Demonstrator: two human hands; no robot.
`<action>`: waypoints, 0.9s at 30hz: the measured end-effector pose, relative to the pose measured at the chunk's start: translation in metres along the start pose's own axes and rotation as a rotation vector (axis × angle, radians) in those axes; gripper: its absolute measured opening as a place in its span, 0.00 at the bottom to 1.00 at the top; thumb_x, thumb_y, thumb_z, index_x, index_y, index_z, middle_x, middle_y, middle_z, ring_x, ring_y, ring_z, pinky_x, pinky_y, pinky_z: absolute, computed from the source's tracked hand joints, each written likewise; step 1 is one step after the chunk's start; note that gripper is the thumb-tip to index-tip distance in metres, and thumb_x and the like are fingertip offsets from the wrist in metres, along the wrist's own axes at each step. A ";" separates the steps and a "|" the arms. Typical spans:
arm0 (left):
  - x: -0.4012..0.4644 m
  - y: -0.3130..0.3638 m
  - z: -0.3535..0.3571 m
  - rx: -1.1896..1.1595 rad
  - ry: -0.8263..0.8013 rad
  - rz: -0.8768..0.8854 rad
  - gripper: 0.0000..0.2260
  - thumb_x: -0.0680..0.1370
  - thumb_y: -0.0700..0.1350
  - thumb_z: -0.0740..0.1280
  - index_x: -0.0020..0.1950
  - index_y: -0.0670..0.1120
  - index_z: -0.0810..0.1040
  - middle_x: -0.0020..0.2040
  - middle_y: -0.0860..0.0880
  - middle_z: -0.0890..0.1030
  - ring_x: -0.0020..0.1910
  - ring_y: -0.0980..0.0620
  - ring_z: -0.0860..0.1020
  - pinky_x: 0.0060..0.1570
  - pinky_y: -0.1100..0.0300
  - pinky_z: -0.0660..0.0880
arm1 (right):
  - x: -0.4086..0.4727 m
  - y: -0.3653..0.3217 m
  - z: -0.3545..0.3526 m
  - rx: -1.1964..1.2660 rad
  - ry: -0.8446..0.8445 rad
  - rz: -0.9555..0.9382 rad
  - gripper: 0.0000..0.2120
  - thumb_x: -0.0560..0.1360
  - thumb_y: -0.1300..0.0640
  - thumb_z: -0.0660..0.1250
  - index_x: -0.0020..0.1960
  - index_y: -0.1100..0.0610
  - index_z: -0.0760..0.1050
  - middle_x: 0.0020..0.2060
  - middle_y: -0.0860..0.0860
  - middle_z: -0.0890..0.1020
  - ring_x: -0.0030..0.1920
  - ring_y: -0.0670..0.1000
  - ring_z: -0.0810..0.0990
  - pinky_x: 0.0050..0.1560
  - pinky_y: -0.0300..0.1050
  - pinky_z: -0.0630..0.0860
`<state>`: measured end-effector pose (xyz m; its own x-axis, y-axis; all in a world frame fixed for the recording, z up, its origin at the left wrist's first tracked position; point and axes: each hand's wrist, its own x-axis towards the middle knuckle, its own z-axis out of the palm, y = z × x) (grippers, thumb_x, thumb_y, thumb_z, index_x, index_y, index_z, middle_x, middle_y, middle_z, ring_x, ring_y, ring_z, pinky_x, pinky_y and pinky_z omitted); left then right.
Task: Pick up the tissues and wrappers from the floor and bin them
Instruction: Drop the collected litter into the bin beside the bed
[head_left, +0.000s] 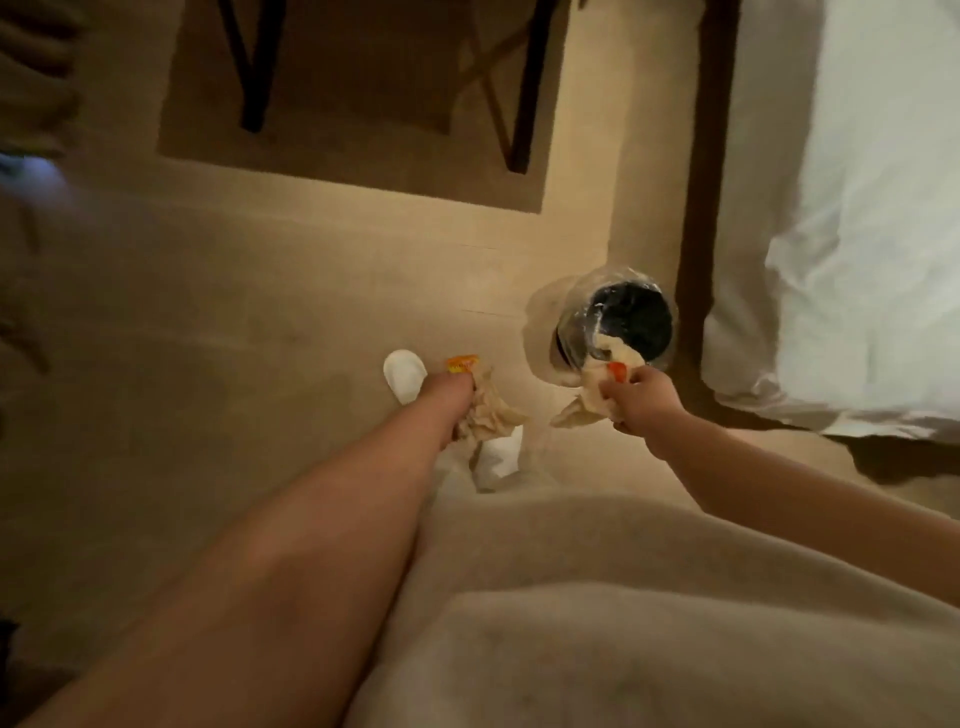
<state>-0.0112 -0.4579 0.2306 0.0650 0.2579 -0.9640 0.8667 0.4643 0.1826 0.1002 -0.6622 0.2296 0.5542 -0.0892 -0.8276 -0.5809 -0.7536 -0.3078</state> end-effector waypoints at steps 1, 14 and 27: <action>-0.001 0.012 0.015 0.053 -0.009 -0.012 0.16 0.79 0.47 0.60 0.64 0.41 0.76 0.53 0.42 0.82 0.53 0.42 0.81 0.59 0.51 0.77 | 0.003 0.009 -0.012 0.049 0.022 0.034 0.16 0.77 0.53 0.68 0.62 0.58 0.74 0.49 0.57 0.79 0.50 0.59 0.80 0.51 0.54 0.82; 0.047 0.149 0.165 0.641 -0.161 0.085 0.08 0.77 0.49 0.68 0.45 0.45 0.74 0.40 0.44 0.78 0.36 0.46 0.77 0.46 0.53 0.77 | 0.058 0.031 -0.067 0.647 0.136 0.353 0.15 0.77 0.52 0.68 0.60 0.57 0.74 0.51 0.56 0.79 0.47 0.54 0.80 0.49 0.49 0.82; 0.209 0.172 0.332 0.766 -0.164 0.063 0.07 0.80 0.46 0.65 0.51 0.44 0.73 0.42 0.45 0.78 0.38 0.47 0.78 0.40 0.52 0.79 | 0.269 0.070 -0.045 0.741 0.032 0.389 0.17 0.74 0.56 0.71 0.61 0.57 0.73 0.55 0.56 0.78 0.49 0.55 0.80 0.47 0.50 0.82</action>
<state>0.3157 -0.6052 -0.0037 0.1457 0.1083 -0.9834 0.9548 -0.2757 0.1111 0.2361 -0.7685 0.0064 0.2430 -0.2811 -0.9284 -0.9696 -0.0427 -0.2409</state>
